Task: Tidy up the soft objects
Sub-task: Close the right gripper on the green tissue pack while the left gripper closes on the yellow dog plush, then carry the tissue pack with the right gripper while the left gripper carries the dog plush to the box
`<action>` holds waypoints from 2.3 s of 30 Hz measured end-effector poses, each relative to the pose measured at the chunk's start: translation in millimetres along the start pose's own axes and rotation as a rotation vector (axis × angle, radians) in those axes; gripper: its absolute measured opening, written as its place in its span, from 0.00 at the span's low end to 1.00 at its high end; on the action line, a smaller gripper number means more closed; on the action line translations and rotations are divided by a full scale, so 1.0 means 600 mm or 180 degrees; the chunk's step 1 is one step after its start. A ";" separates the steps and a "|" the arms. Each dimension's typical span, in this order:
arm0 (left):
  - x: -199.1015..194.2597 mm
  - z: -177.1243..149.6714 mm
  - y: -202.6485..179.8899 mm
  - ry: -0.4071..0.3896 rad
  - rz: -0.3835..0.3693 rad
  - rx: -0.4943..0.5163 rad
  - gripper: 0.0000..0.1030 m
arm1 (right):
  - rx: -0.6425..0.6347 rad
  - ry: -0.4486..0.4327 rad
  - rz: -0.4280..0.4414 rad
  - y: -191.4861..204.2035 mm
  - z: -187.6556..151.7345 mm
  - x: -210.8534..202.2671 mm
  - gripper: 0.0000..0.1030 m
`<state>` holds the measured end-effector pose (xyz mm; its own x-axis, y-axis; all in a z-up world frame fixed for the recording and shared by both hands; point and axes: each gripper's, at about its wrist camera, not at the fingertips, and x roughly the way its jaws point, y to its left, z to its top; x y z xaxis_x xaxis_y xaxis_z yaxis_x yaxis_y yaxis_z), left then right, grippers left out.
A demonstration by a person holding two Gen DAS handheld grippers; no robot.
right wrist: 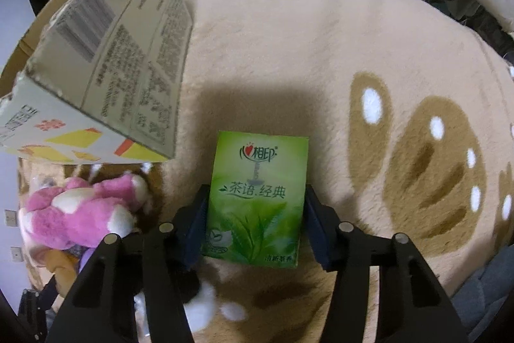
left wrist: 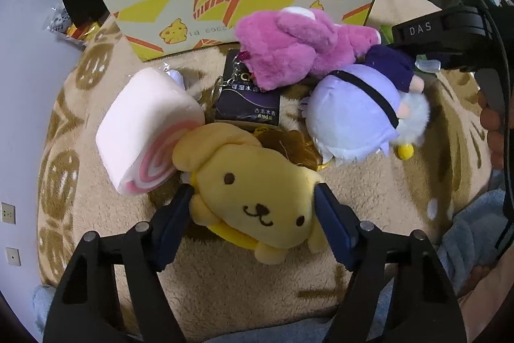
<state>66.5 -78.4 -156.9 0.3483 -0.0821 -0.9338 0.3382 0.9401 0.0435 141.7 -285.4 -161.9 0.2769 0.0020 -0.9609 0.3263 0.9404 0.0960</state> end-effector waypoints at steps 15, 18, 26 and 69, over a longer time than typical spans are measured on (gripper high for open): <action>-0.021 -0.006 0.001 -0.0055 0.0024 -0.0009 0.62 | -0.0180 -0.0451 0.0353 0.024 -0.060 -0.121 0.56; -0.020 -0.005 0.005 -0.0090 0.0010 -0.0028 0.59 | -0.0163 -0.0465 0.0412 0.026 -0.068 -0.127 0.56; -0.025 -0.008 -0.002 -0.0153 0.0031 0.0073 0.54 | -0.0217 -0.0573 0.0498 0.016 -0.063 -0.137 0.56; -0.207 0.043 0.050 -0.1437 0.0348 0.0072 0.47 | -0.0546 -0.1376 0.0871 0.054 -0.052 -0.250 0.56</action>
<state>55.7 -48.7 -30.4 0.7271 -0.1235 -0.6753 0.2955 0.9442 0.1456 82.4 -244.4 -22.5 0.6896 0.1487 -0.7087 0.0478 0.9672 0.2494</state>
